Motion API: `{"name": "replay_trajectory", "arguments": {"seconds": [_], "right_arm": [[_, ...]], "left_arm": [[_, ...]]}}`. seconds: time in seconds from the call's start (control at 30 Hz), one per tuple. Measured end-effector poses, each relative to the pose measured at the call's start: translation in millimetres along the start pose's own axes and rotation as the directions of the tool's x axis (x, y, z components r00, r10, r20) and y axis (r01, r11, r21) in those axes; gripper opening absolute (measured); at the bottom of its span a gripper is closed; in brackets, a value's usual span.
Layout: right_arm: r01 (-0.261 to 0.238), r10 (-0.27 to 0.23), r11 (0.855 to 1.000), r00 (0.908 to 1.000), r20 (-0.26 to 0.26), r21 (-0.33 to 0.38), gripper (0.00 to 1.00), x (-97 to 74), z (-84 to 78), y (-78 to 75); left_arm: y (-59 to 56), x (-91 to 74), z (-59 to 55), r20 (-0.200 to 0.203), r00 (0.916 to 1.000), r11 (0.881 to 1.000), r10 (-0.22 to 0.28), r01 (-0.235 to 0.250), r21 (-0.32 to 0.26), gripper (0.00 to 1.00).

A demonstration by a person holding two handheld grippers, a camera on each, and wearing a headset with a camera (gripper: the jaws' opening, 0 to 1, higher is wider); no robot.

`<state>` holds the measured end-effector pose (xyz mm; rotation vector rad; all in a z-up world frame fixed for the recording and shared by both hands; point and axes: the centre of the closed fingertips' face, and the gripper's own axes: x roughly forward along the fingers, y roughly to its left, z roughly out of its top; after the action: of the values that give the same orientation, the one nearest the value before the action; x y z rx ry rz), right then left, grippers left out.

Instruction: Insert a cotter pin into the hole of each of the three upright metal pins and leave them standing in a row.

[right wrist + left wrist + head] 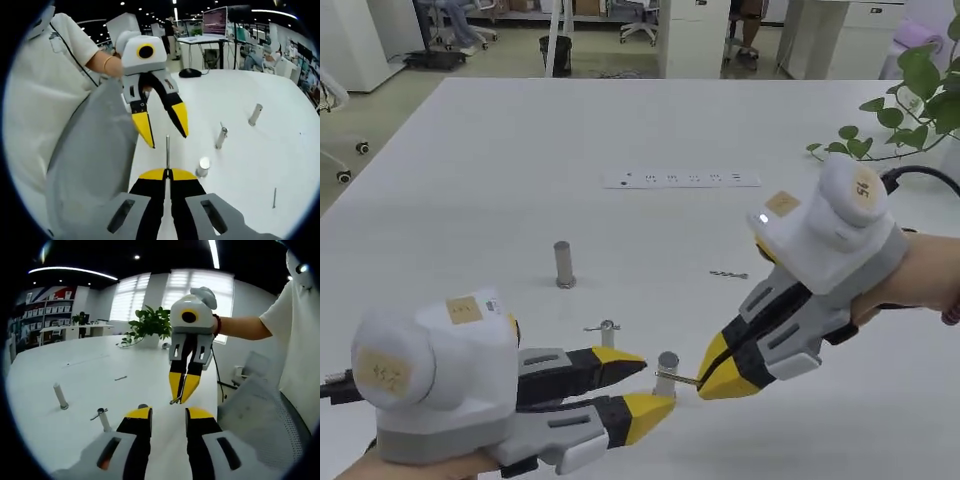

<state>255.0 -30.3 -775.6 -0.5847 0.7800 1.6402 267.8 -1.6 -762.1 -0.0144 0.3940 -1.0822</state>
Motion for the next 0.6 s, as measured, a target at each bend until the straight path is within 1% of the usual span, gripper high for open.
{"name": "replay_trajectory", "arguments": {"seconds": [0.07, 0.17, 0.23, 0.33, 0.43, 0.6], "right_arm": [[0.011, -0.011, 1.0, 0.9998, -0.018, -0.009, 0.03, -0.8, -2.8, -2.7], [0.028, -0.029, 0.999, 0.9982, -0.052, -0.026, 0.03, -2.5, -8.0, -7.4], [0.034, -0.037, 0.999, 0.9964, -0.076, -0.038, 0.03, -3.8, -12.3, -10.2], [0.043, -0.048, 0.998, 0.9938, -0.101, -0.051, 0.03, -5.1, -17.4, -15.0], [0.049, -0.055, 0.997, 0.9921, -0.113, -0.054, 0.03, -5.7, -21.0, -19.5], [0.059, -0.07, 0.995, 0.9873, -0.143, -0.077, 0.03, -5.7, -27.3, -27.5]], "left_arm": [[5.5, 0.4, -3.8, -0.002, 0.9997, 1.0, 0.024, -0.024, 0.0, 0.27], [12.8, 1.1, -10.0, -0.019, 0.9978, 0.998, 0.064, -0.064, 0.026, 0.28], [15.8, 2.2, -13.6, -0.028, 0.9965, 0.996, 0.079, -0.078, 0.04, 0.28], [17.3, 5.1, -18.3, -0.039, 0.996, 0.996, 0.081, -0.079, 0.048, 0.29], [20.3, 8.7, -22.3, -0.049, 0.9943, 0.994, 0.095, -0.092, 0.061, 0.3], [26.3, 16.1, -26.0, -0.058, 0.9915, 0.991, 0.116, -0.112, 0.072, 0.3]]}}
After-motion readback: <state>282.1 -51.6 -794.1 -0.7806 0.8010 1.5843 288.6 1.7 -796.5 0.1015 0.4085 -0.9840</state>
